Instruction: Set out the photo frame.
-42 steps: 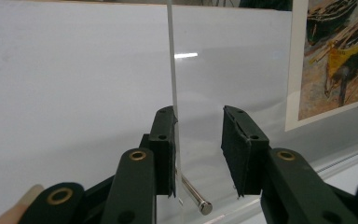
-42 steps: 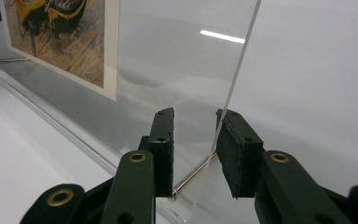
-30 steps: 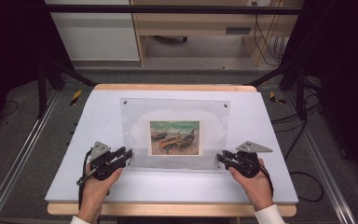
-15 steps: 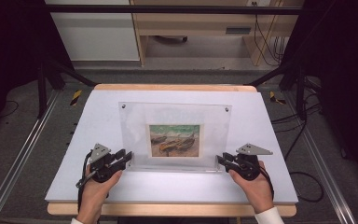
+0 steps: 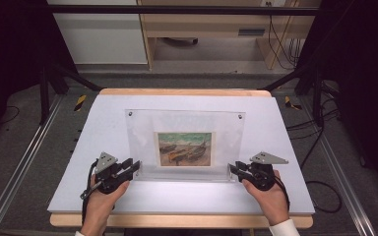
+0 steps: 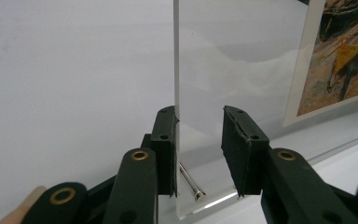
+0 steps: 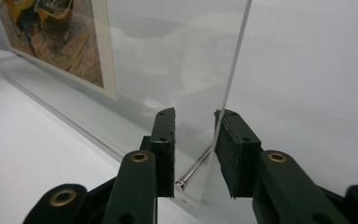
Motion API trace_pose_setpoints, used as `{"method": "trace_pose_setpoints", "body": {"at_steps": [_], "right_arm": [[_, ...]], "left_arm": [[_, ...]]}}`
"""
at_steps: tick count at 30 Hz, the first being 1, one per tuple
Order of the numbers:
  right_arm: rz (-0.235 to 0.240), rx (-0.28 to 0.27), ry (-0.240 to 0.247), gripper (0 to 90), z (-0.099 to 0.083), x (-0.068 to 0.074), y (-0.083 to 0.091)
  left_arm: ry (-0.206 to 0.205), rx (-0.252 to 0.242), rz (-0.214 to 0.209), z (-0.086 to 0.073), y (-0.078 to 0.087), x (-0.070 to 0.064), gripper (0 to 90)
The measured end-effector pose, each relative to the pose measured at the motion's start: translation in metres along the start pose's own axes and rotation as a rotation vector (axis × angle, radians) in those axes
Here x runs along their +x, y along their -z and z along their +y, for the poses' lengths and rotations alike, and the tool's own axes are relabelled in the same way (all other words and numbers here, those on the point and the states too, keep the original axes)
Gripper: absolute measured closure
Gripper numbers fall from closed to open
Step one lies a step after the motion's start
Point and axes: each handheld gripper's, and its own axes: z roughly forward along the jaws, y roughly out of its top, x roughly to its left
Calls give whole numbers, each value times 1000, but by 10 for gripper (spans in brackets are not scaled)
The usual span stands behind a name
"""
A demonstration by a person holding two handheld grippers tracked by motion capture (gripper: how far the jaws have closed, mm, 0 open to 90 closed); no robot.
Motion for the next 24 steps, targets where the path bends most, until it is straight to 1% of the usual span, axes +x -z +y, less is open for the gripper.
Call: {"method": "trace_pose_setpoints", "body": {"at_steps": [8,9,13,19,21,22,24], "right_arm": [[-3,2,0,688,-1,1,0],[-4,0,10,688,-1,1,0],[-3,0,13,688,-1,1,0],[0,6,12,688,-2,1,1],[0,10,2,687,-3,2,1],[-1,7,15,688,-3,2,1],[-1,13,10,687,-4,2,2]], "left_arm": [[-3,3,-2,-1,1,0,655],[-3,4,-2,-1,1,0,656],[-8,7,-2,-1,1,0,656],[-14,15,1,-2,2,-2,656],[-16,19,1,-2,3,-2,654],[-19,20,2,-3,3,-2,654],[-21,22,1,-3,3,-3,653]]}}
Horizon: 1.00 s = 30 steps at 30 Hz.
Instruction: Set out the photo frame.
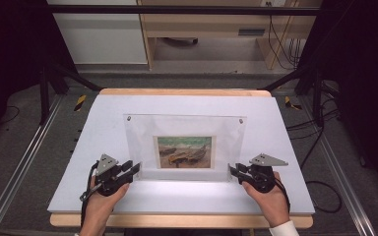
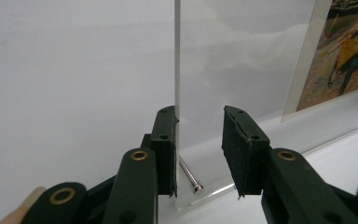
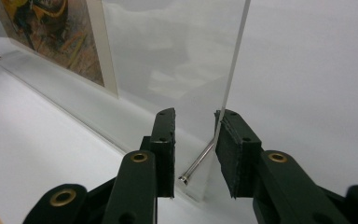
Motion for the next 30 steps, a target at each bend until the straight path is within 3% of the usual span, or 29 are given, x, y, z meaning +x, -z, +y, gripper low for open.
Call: {"method": "trace_pose_setpoints", "body": {"at_steps": [30], "right_arm": [[6,8,4,677,-4,0,1]], "left_arm": [[-22,16,-11,-5,3,-3,639]]}}
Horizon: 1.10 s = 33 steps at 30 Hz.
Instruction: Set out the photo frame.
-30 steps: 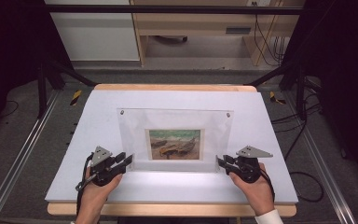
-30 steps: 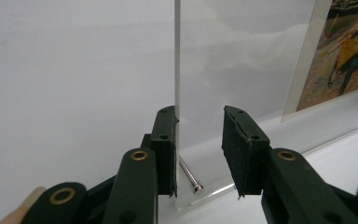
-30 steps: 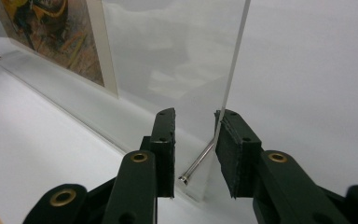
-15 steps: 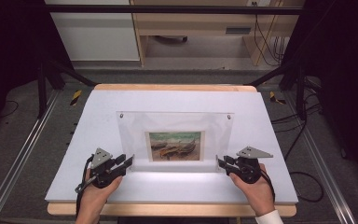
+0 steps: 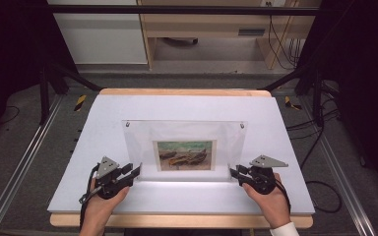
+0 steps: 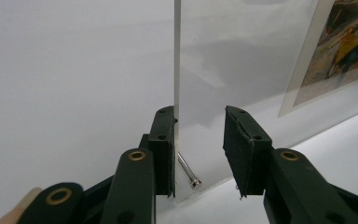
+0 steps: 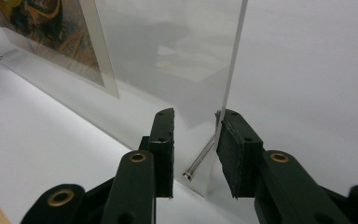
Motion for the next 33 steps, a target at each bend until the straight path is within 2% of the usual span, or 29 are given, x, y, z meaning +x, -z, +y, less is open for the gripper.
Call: {"method": "trace_pose_setpoints", "body": {"at_steps": [18,28,33], "right_arm": [[10,-12,-6,657,0,-1,-1],[-5,-19,0,509,0,1,-1],[-22,-18,14,401,0,1,0]], "left_arm": [[3,-13,-14,0,0,1,614],[-8,-20,-23,0,0,0,544],[-11,-20,-17,0,3,1,478]]}}
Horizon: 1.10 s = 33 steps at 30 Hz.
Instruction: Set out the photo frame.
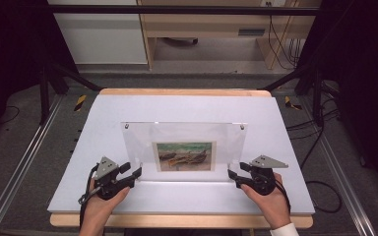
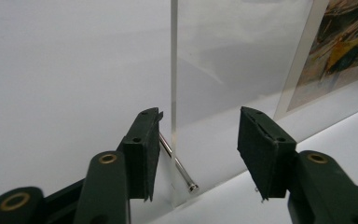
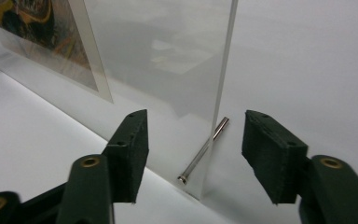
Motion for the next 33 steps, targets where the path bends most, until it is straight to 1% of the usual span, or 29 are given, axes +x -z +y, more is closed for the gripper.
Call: {"method": "trace_pose_setpoints", "body": {"at_steps": [1,2,5,6,7,10,11,12,13,15,17,18,21,24,28,33], "right_arm": [[-1,-1,-1,376,0,0,1],[-10,3,13,335,-1,-1,2],[-21,-1,18,270,-2,-4,5],[-26,-3,11,253,-3,-5,7],[-28,-12,21,240,-3,-7,9],[-38,-6,61,209,-5,-11,14],[-44,-1,59,199,-6,-11,16],[-47,1,67,190,-7,-13,18],[-49,8,55,175,-8,-15,20],[-54,-4,62,156,-11,-20,24],[-57,-10,60,137,-12,-24,27],[-60,-14,48,135,-13,-27,29],[-88,-33,44,126,-14,-33,34],[-106,-42,20,125,-15,-38,37],[-138,-57,1,121,-16,-44,40],[-169,-64,-20,119,-18,-50,43]], "left_arm": [[-2,0,3,0,2,1,466],[-3,0,7,0,2,2,445],[-4,-7,16,0,7,5,404],[-5,-9,23,0,8,6,385],[-9,-12,27,0,10,7,371],[-4,-18,35,1,14,13,312],[1,-19,34,1,16,14,298],[5,-20,35,1,18,17,284],[5,-22,34,0,19,19,271],[9,-24,35,0,22,23,239],[0,-23,48,0,24,26,218],[-6,-21,53,0,25,27,207],[-10,-21,63,-1,27,31,185],[-11,-16,73,-2,28,34,169],[-10,-16,85,-2,30,38,151],[-17,-10,105,-3,31,42,139]]}}
